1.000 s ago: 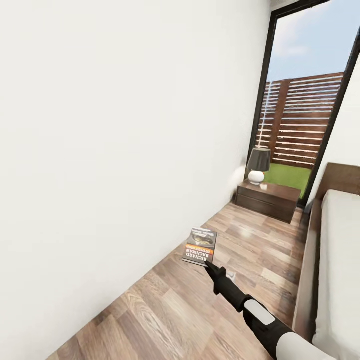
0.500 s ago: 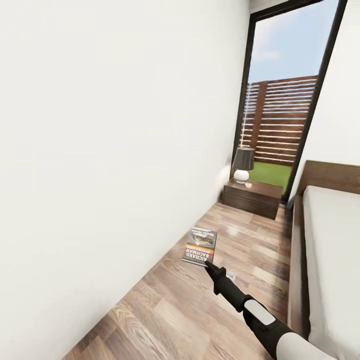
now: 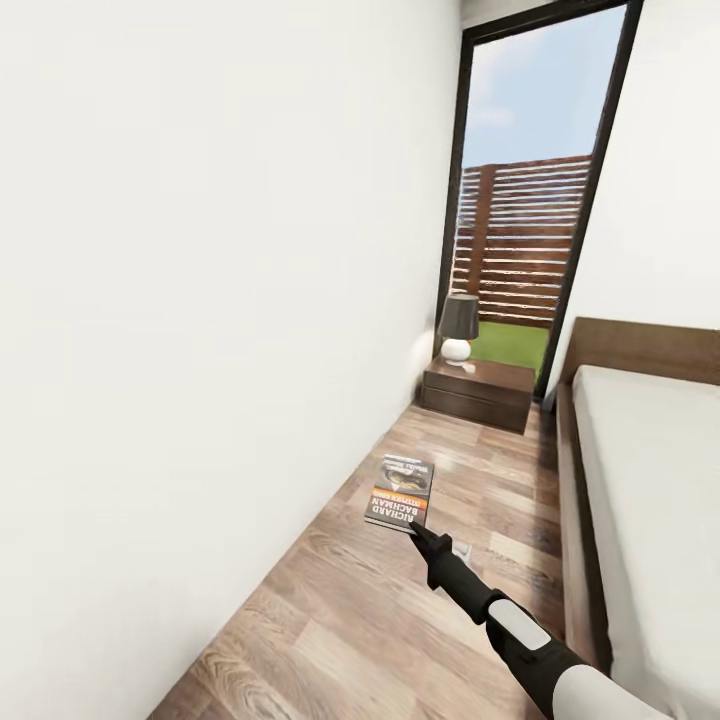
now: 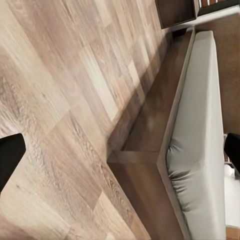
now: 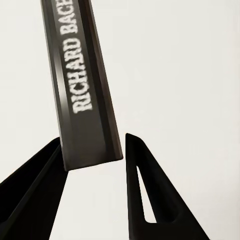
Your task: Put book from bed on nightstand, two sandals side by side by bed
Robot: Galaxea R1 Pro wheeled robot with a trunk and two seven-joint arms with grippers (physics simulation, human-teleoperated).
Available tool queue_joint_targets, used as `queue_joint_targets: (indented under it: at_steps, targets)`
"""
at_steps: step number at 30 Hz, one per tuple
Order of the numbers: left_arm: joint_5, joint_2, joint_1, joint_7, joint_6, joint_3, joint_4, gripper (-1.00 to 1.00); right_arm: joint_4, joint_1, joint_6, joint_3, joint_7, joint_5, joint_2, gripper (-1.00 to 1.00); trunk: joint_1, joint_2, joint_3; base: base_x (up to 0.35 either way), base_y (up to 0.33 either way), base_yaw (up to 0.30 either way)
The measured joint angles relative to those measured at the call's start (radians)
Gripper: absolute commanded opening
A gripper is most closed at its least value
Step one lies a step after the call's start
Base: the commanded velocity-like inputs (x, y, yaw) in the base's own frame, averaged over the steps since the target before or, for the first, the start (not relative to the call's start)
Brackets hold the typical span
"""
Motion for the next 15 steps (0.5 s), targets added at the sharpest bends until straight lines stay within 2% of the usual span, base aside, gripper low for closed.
queue_joint_targets:
  at_steps: [15]
  targets:
    - [0.0, -0.001, 0.001, 0.0, 0.0, 0.0, 0.0, 1.0, 0.0, 0.0, 0.001, 0.0, 0.0, 0.0, 0.0, -1.0, 0.0, 0.0, 0.0, 0.175, 0.141, -0.198]
